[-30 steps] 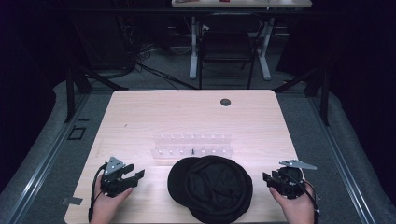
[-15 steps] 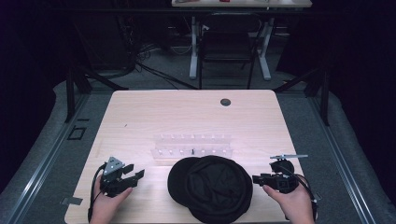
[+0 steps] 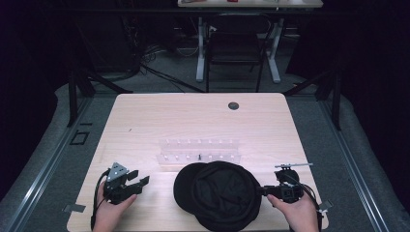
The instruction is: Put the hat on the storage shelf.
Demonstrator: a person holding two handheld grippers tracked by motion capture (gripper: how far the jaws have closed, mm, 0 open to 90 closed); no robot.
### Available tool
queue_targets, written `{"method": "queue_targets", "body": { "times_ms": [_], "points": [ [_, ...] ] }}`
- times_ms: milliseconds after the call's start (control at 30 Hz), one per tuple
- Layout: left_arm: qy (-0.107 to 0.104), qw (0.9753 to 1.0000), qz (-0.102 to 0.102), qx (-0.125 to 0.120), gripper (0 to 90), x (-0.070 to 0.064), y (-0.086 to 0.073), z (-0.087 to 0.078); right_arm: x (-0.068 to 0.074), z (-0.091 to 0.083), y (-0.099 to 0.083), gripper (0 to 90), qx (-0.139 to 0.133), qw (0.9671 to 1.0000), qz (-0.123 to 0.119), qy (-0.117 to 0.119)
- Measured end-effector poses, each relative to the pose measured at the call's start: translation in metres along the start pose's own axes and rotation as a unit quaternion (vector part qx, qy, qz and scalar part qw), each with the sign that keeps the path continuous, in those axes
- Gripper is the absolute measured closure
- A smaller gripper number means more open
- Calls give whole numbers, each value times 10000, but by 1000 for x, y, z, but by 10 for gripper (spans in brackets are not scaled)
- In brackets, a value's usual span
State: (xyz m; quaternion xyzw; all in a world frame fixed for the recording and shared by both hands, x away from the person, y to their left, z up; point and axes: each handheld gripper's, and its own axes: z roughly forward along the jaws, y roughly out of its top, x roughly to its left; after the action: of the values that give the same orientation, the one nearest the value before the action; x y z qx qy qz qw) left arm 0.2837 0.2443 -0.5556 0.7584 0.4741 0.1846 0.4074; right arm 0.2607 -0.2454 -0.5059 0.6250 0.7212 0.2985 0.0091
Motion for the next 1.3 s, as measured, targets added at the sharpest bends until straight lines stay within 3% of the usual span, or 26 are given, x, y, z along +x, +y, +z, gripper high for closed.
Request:
{"method": "queue_targets", "body": {
  "times_ms": [33,133,167,300,800,967,1300],
  "points": [
    [1,10000,5,-1,468,0,0,0,0,4,-1,680,138,9999,-2,-1],
    [4,10000,8,2,468,0,0,0,0,7,-2,742,189,9998,-19,-6],
    [2,10000,14,19,468,0,0,0,-1,9,-1,821,177,9998,-55,17],
    [21,10000,7,7,468,0,0,0,-1,9,3,874,127,9998,-114,-58],
    [29,10000,45,37,469,0,0,0,-19,8,33,876,219,9994,-42,-266],
    [23,10000,27,38,469,0,0,1,-16,10,44,840,524,9980,-142,-322],
    [21,10000,24,25,469,0,0,0,-15,14,54,805,1154,9927,-42,-340]
  ]
}}
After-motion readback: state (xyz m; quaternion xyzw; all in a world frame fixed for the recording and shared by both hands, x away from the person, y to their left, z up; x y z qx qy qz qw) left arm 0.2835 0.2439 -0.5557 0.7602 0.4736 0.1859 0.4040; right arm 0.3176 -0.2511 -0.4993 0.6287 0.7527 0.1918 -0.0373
